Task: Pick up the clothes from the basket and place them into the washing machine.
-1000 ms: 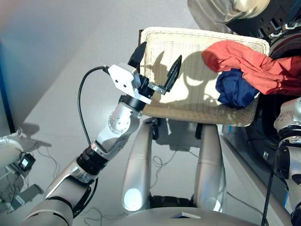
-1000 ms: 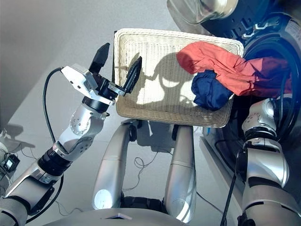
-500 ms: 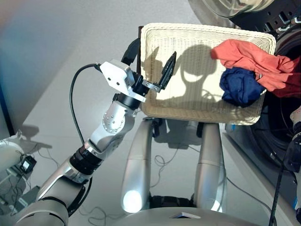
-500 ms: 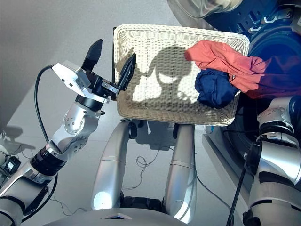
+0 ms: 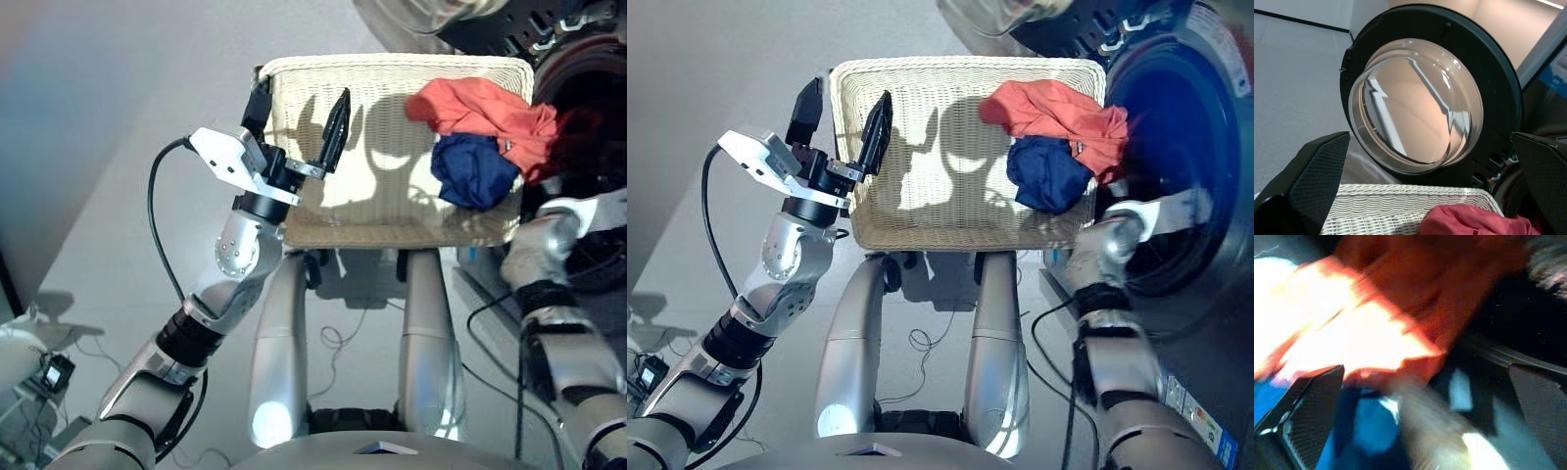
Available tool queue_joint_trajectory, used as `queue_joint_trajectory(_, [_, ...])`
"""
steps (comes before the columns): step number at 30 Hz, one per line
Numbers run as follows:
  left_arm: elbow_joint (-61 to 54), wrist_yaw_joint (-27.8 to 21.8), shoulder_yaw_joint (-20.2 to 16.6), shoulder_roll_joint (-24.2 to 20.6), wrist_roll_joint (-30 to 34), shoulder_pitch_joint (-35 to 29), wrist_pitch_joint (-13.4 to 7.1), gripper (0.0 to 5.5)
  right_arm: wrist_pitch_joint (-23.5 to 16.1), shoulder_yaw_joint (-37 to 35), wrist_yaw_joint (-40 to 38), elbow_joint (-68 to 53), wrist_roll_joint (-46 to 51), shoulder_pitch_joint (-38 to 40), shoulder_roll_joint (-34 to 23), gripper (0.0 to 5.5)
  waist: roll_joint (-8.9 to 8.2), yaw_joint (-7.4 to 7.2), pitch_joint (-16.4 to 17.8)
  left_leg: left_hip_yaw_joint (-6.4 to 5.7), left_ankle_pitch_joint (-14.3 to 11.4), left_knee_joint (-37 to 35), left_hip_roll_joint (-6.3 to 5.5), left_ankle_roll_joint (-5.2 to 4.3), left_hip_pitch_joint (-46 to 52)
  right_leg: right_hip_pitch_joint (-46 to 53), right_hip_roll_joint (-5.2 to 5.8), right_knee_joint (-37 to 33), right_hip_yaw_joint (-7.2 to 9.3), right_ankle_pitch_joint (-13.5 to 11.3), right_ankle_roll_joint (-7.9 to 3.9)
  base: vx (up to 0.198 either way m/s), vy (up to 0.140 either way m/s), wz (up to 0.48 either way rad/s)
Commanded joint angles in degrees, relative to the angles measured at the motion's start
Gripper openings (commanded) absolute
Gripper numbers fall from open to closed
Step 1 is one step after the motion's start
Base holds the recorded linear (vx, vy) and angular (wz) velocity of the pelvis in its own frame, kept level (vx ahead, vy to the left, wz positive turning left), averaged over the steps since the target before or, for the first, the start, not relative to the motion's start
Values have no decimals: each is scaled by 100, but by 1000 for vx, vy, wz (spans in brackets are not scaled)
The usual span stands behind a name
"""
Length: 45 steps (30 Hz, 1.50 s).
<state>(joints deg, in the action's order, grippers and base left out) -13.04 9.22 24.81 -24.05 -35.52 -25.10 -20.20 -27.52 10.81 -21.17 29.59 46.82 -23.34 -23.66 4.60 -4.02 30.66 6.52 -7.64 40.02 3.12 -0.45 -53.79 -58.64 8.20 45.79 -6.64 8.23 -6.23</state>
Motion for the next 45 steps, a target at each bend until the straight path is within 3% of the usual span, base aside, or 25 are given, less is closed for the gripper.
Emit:
queue_joint_trajectory(1, [-507,-105,-237,-110,113,95,-318,550,162,149,392,-550,-825,4,-172,550,-270,82,-86,-279,-172,-31,211,-371,242,329,53,-631,98,-423,-110,0,0,0])
queue_joint_trajectory(5, [-573,-134,-330,-138,241,180,-285,550,585,621,791,-1170,-1647,76,-512,550,-310,80,-86,-272,-146,-51,227,-371,226,312,57,-656,97,-451,-113,0,0,0])
queue_joint_trajectory(11, [-664,-191,-439,-165,361,258,-233,550,1166,1103,984,-1422,-3382,-419,-1197,550,-340,105,-86,-259,-147,-49,245,-376,238,305,59,-658,92,-461,-117,0,0,0])
queue_joint_trajectory(15, [-761,-277,-587,-115,409,321,-114,550,1777,1211,962,-1133,-5006,-1060,-1648,550,-344,125,-86,-253,-156,-61,251,-379,245,299,60,-660,90,-464,-119,0,0,0])
queue_joint_trajectory(20, [-780,-424,-662,132,389,275,57,550,2303,1194,929,-317,-6240,-1903,-1737,550,-333,166,-86,-259,-175,-79,245,-367,241,281,47,-682,86,-466,-112,0,0,0])
queue_joint_trajectory(27, [-673,-611,-603,331,337,87,148,550,2526,1396,928,1468,-6542,-2839,-1499,550,-270,252,-86,-305,-142,-84,211,-374,135,204,55,-679,115,-476,-99,0,0,0])
queue_joint_trajectory(32, [-614,-712,-487,327,272,-19,170,550,2492,2014,1166,2862,-6707,-3538,-1505,550,-226,352,-86,-336,-110,-80,194,-395,22,121,63,-677,141,-492,-99,0,0,0])
queue_joint_trajectory(39, [-581,-718,-439,231,408,-111,183,550,2365,2713,1500,3592,-6813,-4042,-1400,550,-209,401,-86,-352,-63,-59,179,-417,-149,-31,69,-679,171,-535,-95,0,0,0])
queue_joint_trajectory(45, [-473,-711,-466,238,499,-200,177,550,2310,3320,1771,3383,-7639,-3784,-1187,550,-232,407,-86,-376,-34,-86,162,-437,-186,-58,82,-695,211,-536,-101,0,0,0])
